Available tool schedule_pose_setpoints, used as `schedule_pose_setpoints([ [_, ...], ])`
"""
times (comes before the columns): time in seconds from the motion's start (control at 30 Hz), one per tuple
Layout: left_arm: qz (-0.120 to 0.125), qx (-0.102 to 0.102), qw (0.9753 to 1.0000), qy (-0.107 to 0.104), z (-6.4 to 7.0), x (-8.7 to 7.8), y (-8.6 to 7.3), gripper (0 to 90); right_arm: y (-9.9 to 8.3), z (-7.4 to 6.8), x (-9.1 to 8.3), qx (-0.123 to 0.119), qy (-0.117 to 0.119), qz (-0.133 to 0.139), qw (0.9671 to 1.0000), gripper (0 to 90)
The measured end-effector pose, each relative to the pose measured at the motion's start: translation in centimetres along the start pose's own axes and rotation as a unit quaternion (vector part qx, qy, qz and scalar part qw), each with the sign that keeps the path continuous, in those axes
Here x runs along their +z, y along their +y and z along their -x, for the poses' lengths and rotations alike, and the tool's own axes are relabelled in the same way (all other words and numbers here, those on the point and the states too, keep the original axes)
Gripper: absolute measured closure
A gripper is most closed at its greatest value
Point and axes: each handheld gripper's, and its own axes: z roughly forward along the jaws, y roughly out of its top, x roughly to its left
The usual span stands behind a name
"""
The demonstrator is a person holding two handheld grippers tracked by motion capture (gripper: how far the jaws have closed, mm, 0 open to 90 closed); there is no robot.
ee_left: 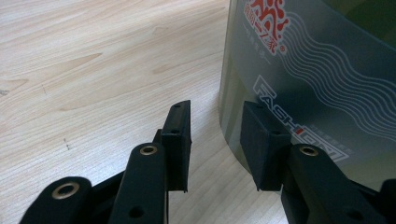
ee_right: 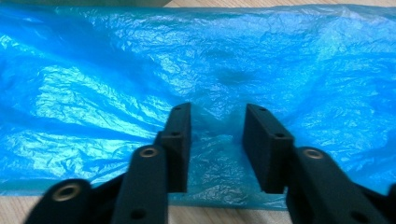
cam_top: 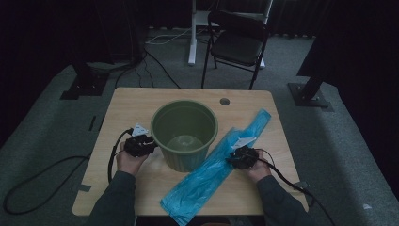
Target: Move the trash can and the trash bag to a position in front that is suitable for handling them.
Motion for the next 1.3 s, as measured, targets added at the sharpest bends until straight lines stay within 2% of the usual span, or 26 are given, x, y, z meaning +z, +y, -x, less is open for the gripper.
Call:
schedule_pose_setpoints([
  [0.03, 0.0, 0.0, 1.0, 0.0, 0.0, 0.0, 0.0, 63.3, 0.0, 0.0, 0.0, 0.0, 0.0, 0.0, 1.0, 67.2],
  [0.1, 0.0, 0.001, 1.0, 0.0, 0.1, 0.0, 0.0, 63.3, 0.1, -0.1, 0.0, -0.006, 0.001, -0.003, 1.0, 78.4],
  [0.17, 0.0, 0.002, 1.0, 0.0, 0.1, 0.0, 0.0, 63.3, 0.2, 0.0, 0.0, -0.001, -0.004, -0.005, 1.0, 84.8],
  [0.3, 0.0, 0.001, 1.0, 0.0, 0.1, 0.0, 0.0, 63.2, 0.3, 0.7, 0.0, 0.013, -0.021, -0.009, 0.9996, 89.4],
  [0.47, 0.0, 0.001, 1.0, 0.0, 0.1, 0.1, 0.0, 63.0, 0.3, 2.0, 0.0, 0.02, -0.043, -0.011, 0.9988, 89.7],
  [0.6, 0.0, 0.0, 1.0, -0.001, 0.1, 0.0, 0.0, 62.7, -0.1, 4.4, -0.2, 0.047, -0.065, -0.01, 0.9968, 88.8],
  [0.67, 0.0, 0.0, 1.0, 0.0, 0.1, 0.0, 0.0, 62.6, -0.2, 4.7, -0.3, 0.051, -0.068, -0.009, 0.9963, 88.2],
  [0.7, 0.0, 0.0, 1.0, 0.0, 0.1, 0.0, 0.0, 62.6, -0.5, 5.7, -0.5, 0.064, -0.082, -0.011, 0.9945, 86.5],
  [0.77, 0.0, 0.0, 1.0, -0.001, 0.0, 0.0, 0.0, 62.4, -0.8, 6.2, -0.7, 0.07, -0.097, -0.014, 0.9927, 85.5],
  [0.83, 0.001, 0.001, 1.0, 0.0, 0.0, 0.0, 0.0, 62.3, -1.0, 6.5, -1.0, 0.078, -0.102, -0.014, 0.9916, 78.7],
  [0.97, 0.001, 0.001, 1.0, 0.0, 0.0, 0.1, 0.0, 62.2, -0.5, 5.7, -1.6, 0.065, -0.091, 0.012, 0.9936, 54.9],
  [1.0, 0.001, 0.0, 1.0, 0.0, 0.0, 0.1, 0.0, 62.2, -0.2, 5.2, -1.7, 0.06, -0.079, 0.019, 0.9949, 51.5],
  [1.07, 0.001, 0.0, 1.0, 0.0, 0.0, 0.1, 0.0, 62.2, 0.4, 4.3, -1.8, 0.048, -0.061, 0.03, 0.9965, 47.0],
  [1.17, 0.001, 0.002, 1.0, 0.0, 0.0, 0.1, 0.0, 62.1, 0.9, 3.3, -1.4, 0.038, -0.033, 0.033, 0.9982, 43.5],
  [1.3, 0.004, 0.0, 1.0, -0.001, -0.1, 0.2, 0.1, 62.2, 1.2, 1.9, -0.6, 0.019, -0.016, 0.018, 0.9995, 40.9],
])
